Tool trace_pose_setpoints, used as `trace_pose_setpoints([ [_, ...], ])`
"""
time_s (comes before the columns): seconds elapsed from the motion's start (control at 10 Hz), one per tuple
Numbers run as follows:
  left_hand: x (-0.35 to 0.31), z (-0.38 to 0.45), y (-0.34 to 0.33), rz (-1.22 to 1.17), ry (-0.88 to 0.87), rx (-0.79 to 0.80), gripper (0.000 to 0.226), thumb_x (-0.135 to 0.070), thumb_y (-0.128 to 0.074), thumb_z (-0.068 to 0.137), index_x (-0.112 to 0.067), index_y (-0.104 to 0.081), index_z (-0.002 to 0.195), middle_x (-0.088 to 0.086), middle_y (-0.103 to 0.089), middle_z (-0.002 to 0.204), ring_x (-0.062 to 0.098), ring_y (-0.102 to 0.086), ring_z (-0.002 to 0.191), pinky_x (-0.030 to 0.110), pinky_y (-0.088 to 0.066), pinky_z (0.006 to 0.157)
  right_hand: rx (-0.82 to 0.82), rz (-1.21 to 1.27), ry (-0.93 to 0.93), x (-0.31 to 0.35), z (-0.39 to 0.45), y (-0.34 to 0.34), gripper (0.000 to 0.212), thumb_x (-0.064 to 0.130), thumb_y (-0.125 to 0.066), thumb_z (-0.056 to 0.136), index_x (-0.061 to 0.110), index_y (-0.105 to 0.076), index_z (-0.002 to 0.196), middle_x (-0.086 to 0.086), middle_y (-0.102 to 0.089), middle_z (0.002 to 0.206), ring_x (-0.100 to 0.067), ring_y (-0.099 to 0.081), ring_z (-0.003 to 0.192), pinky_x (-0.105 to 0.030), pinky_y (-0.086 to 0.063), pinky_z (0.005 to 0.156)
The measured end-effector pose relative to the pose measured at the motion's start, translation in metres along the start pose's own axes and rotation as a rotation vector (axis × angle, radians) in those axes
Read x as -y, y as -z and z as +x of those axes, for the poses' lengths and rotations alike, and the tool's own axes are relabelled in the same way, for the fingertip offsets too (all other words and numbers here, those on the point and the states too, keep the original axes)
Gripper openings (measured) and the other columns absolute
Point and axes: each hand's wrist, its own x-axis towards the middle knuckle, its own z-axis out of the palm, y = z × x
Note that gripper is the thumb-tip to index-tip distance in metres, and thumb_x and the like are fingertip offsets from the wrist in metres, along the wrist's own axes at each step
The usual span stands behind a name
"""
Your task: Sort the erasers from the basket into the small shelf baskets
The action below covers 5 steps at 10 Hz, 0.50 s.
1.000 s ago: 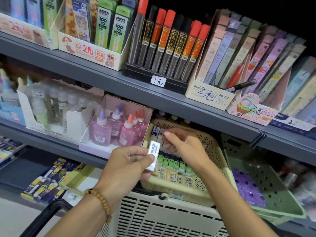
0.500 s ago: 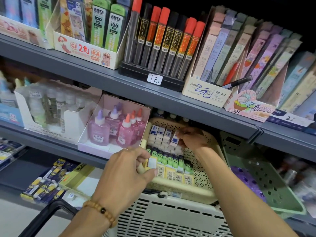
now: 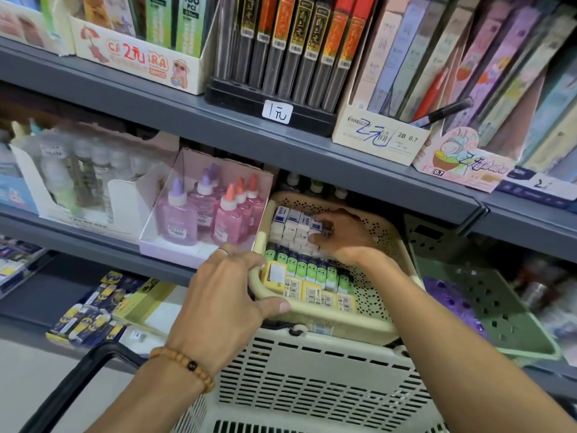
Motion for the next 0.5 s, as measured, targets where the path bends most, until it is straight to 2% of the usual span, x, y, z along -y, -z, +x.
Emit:
trace_pose_setpoints([
  [0.1, 0.001, 0.001, -0.003, -0.013, 0.002, -0.015, 0.068, -0.044, -0.086, 0.061, -0.023, -0.063, 0.122, -0.014, -0.049, 0.103, 0.009, -0.055, 0.097, 0.03, -0.05, 0.095, 0.003, 0.0, -0.021, -0.001, -0.002, -0.002, 0.049, 0.039, -0.067, 0.089, 0.029, -0.054, 0.136, 0.001, -0.05, 0.144, -0.023, -0.053, 0.124, -0.021, -0.033, 0.089],
  [0.2, 0.0, 0.003, -0.002, -0.009, -0.002, -0.04, 0.064, -0.041, -0.085, 0.064, -0.019, -0.064, 0.121, -0.009, -0.051, 0.108, 0.014, -0.057, 0.1, 0.032, -0.049, 0.095, -0.022, 0.061, -0.036, 0.004, -0.016, 0.007, 0.044, 0.039, -0.065, 0.091, 0.025, -0.058, 0.132, 0.0, -0.057, 0.136, -0.02, -0.058, 0.114, -0.022, -0.04, 0.093],
  [0.3, -0.004, 0.003, 0.0, -0.01, 0.007, -0.036, 0.062, -0.039, -0.085, 0.065, -0.017, -0.065, 0.12, -0.006, -0.051, 0.106, 0.019, -0.059, 0.101, 0.035, -0.049, 0.093, -0.113, 0.278, -0.052, 0.015, -0.053, 0.022, 0.025, 0.034, -0.065, 0.091, 0.023, -0.067, 0.113, 0.005, -0.069, 0.111, -0.009, -0.061, 0.091, -0.022, -0.046, 0.085],
  [0.4, -0.012, -0.006, 0.008, -0.028, 0.03, -0.037, 0.05, -0.039, -0.08, 0.072, -0.018, -0.067, 0.116, -0.002, -0.059, 0.106, 0.018, -0.061, 0.098, 0.033, -0.049, 0.09, -0.269, 0.415, 0.042, 0.029, -0.114, 0.044, 0.004, 0.028, -0.066, 0.09, 0.026, -0.07, 0.091, 0.016, -0.068, 0.083, 0.004, -0.059, 0.074, -0.014, -0.044, 0.07],
  [0.5, -0.028, -0.028, 0.025, -0.254, 0.011, -0.109, 0.026, -0.036, -0.07, 0.083, -0.023, -0.069, 0.106, -0.003, -0.069, 0.103, 0.006, -0.063, 0.09, 0.015, -0.048, 0.082, -0.452, 0.647, 0.085, 0.037, -0.176, 0.073, 0.013, 0.019, -0.065, 0.091, 0.028, -0.07, 0.083, 0.014, -0.068, 0.072, 0.001, -0.06, 0.067, -0.017, -0.05, 0.066],
])
